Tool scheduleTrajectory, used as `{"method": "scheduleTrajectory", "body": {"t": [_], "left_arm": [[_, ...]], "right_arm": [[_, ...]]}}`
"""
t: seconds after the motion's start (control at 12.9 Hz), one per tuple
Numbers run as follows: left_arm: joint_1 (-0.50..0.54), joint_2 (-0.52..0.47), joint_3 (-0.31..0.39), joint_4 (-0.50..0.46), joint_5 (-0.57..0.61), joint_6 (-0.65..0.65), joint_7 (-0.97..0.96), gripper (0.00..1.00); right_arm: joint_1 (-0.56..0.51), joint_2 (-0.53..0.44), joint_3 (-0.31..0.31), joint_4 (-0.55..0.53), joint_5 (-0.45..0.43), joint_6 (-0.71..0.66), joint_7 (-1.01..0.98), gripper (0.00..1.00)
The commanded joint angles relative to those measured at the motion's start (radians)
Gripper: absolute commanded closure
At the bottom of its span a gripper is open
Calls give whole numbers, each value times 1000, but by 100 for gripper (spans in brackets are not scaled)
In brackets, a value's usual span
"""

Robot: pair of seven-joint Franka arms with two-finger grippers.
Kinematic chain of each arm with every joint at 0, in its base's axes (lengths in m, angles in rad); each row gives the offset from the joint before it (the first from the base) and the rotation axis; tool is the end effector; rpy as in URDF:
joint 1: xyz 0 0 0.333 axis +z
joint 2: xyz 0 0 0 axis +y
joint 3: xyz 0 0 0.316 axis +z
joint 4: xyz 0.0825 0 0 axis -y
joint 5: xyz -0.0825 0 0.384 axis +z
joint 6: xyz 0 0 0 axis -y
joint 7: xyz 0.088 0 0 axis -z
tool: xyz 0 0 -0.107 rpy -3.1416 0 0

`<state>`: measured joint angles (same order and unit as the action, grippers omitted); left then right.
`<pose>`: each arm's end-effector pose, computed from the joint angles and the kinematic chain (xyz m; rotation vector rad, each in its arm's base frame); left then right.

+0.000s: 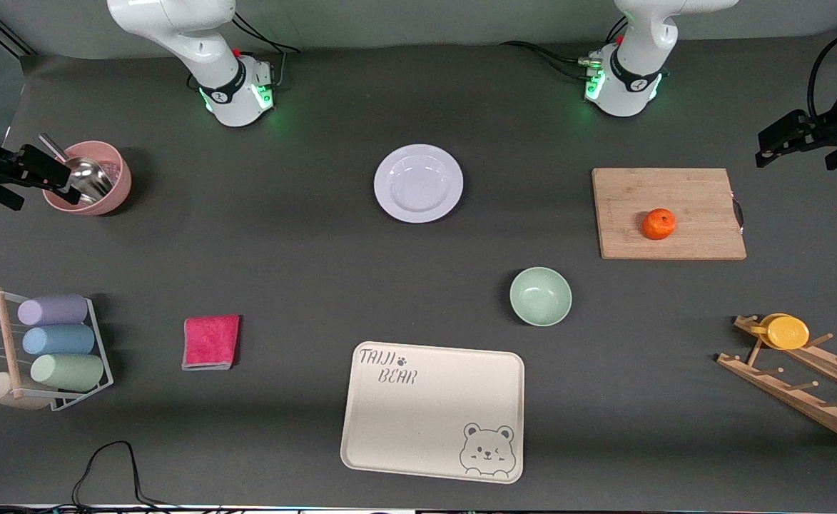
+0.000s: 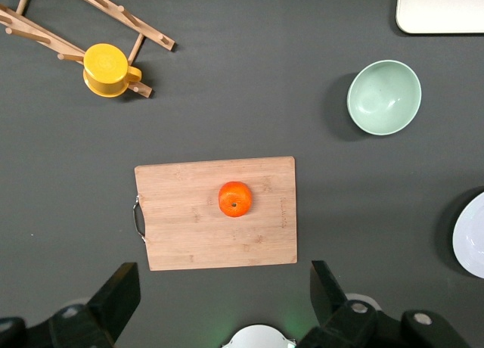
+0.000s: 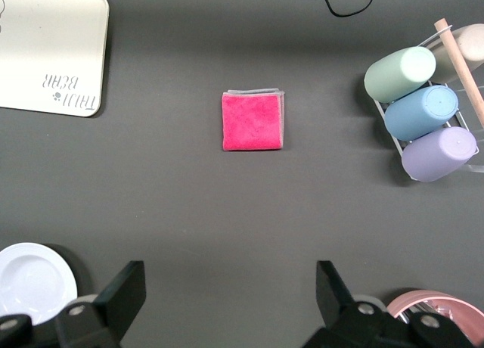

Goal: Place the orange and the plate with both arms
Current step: 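Move the left gripper down over the orange on the cutting board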

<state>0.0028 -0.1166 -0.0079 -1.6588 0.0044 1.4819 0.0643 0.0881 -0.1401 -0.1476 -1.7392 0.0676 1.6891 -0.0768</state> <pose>0.5080 -0.0023 0.6378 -3.1348 0.1083 0.0948 0.5206 -0.0299 0.6299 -3.0564 -0.0196 -0.1441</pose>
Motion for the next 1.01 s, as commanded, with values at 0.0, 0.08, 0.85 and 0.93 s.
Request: {"method": "scheduleTrajectory", "body": {"t": [0.0,0.08,0.85,0.93], "left_arm": [[0,5,0,14,5,-43,-8,0],[0,6,2,13,3,-52,-9,0],[3,-253,5,-772,25,508,-11,0],[3,-253,3,-836,26,591,-11,0]], "right_arm": [[5,-12,-1,4,-9,-16,0,0],[5,-12,-3,4,-9,-16,0,0],[5,-3,43,18,-43,-16,0,0],[5,1,45,18,-46,-16,-1,0]]}}
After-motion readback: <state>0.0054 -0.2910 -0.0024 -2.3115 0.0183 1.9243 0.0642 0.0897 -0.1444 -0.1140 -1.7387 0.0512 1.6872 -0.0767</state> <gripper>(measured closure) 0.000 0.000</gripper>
